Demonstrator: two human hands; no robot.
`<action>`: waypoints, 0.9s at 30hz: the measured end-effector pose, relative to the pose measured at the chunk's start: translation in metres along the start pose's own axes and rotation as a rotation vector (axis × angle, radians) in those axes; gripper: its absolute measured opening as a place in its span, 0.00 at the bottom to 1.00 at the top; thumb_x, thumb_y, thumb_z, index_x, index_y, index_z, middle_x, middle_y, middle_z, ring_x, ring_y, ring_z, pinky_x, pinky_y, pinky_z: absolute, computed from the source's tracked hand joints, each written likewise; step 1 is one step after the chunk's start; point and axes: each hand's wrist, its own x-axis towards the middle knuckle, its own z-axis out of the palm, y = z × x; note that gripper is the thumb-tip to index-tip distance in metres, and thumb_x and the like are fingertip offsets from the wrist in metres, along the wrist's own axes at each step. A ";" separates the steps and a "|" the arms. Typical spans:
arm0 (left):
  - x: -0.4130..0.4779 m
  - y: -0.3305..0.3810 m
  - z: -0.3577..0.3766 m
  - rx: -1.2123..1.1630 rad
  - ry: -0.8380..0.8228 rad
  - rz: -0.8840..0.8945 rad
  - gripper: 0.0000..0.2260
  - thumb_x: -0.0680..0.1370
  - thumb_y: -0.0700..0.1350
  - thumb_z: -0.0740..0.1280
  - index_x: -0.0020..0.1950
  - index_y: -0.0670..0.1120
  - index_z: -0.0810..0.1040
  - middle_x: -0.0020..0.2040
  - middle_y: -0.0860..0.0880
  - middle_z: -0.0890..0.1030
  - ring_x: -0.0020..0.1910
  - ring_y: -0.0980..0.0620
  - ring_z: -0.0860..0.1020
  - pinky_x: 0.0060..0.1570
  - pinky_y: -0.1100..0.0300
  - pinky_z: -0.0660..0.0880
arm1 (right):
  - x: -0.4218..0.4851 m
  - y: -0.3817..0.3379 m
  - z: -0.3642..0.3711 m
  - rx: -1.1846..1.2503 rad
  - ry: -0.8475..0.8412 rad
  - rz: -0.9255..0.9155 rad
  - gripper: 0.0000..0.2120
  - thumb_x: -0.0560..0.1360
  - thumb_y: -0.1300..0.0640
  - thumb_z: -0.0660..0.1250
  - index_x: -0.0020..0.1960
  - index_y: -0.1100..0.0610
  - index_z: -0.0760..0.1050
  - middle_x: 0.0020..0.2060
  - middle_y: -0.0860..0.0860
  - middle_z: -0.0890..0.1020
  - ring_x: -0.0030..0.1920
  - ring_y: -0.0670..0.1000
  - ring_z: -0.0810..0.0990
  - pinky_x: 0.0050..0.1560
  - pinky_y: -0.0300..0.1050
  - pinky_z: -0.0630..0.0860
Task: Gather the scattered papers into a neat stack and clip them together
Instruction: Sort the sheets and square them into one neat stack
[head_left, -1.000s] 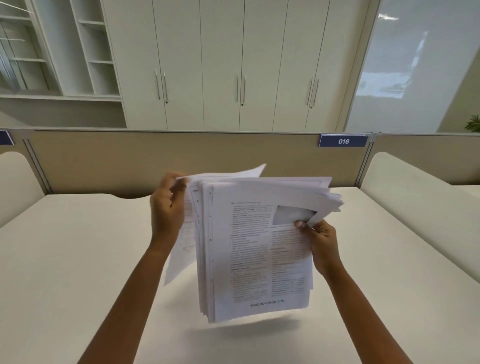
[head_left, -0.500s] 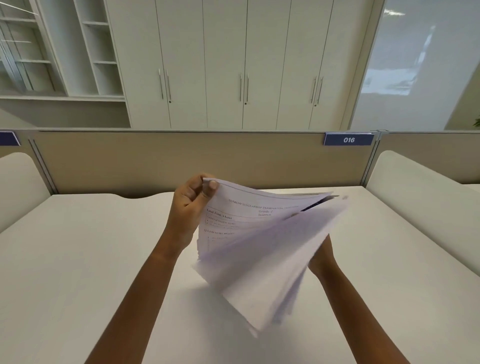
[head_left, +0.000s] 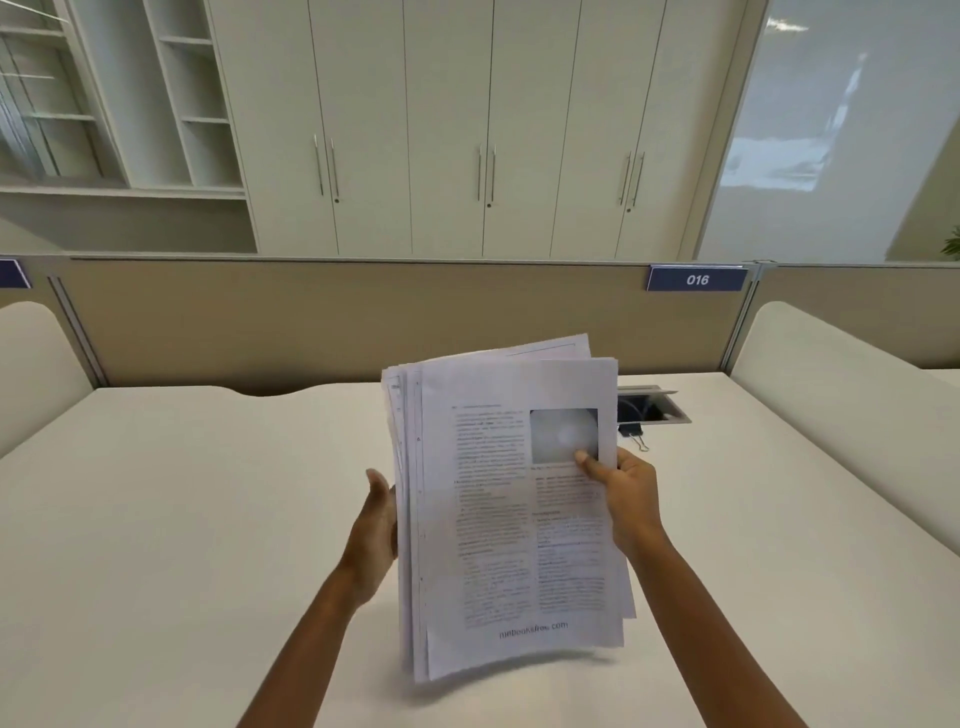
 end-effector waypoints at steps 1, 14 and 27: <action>0.001 -0.001 0.001 0.059 0.005 0.025 0.44 0.57 0.78 0.57 0.62 0.49 0.73 0.56 0.49 0.81 0.53 0.52 0.80 0.54 0.55 0.77 | -0.001 0.001 0.001 -0.004 0.000 0.006 0.08 0.74 0.62 0.66 0.36 0.58 0.74 0.36 0.53 0.80 0.37 0.55 0.79 0.39 0.44 0.77; 0.006 0.032 0.005 0.122 0.241 0.375 0.38 0.47 0.73 0.70 0.49 0.52 0.76 0.44 0.51 0.82 0.41 0.52 0.82 0.34 0.62 0.79 | -0.009 -0.005 0.001 0.139 -0.241 -0.174 0.41 0.56 0.29 0.69 0.62 0.45 0.62 0.47 0.43 0.82 0.46 0.44 0.82 0.39 0.39 0.80; -0.003 0.034 0.022 0.217 0.464 0.692 0.28 0.68 0.72 0.56 0.60 0.55 0.67 0.54 0.58 0.75 0.50 0.70 0.75 0.46 0.76 0.72 | -0.029 0.017 0.013 0.045 -0.115 -0.361 0.15 0.71 0.51 0.59 0.57 0.42 0.64 0.47 0.37 0.77 0.49 0.42 0.79 0.39 0.34 0.79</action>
